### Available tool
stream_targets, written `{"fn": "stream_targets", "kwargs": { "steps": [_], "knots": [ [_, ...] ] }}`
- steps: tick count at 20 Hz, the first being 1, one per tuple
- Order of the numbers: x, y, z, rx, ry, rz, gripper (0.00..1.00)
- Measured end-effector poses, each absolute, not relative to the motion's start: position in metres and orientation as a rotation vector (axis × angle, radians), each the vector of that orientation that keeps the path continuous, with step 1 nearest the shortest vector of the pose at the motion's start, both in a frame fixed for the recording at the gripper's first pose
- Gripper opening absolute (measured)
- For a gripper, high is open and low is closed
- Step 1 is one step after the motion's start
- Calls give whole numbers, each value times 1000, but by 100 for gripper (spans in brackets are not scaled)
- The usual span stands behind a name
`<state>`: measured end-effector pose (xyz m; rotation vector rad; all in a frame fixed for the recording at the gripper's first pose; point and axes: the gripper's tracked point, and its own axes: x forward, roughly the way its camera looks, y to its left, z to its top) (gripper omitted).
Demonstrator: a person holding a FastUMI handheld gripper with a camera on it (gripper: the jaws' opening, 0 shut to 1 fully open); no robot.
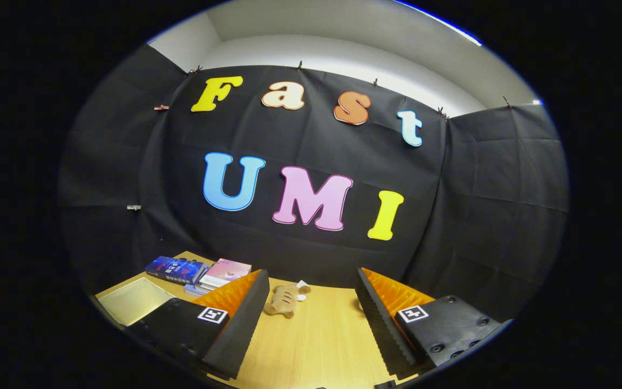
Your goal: Open the storage box then place both shoes into the box .Put the left shoe in first, then the right shoe, with the right side of both shoes facing outward in a uniform manner.
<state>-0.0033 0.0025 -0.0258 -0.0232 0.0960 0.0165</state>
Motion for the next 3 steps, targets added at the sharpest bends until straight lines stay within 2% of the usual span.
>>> {"fn": "stream_targets", "kwargs": {
  "steps": [3],
  "knots": [
    [-8, -4, -22, -41, 73, -4, 98]
  ]
}}
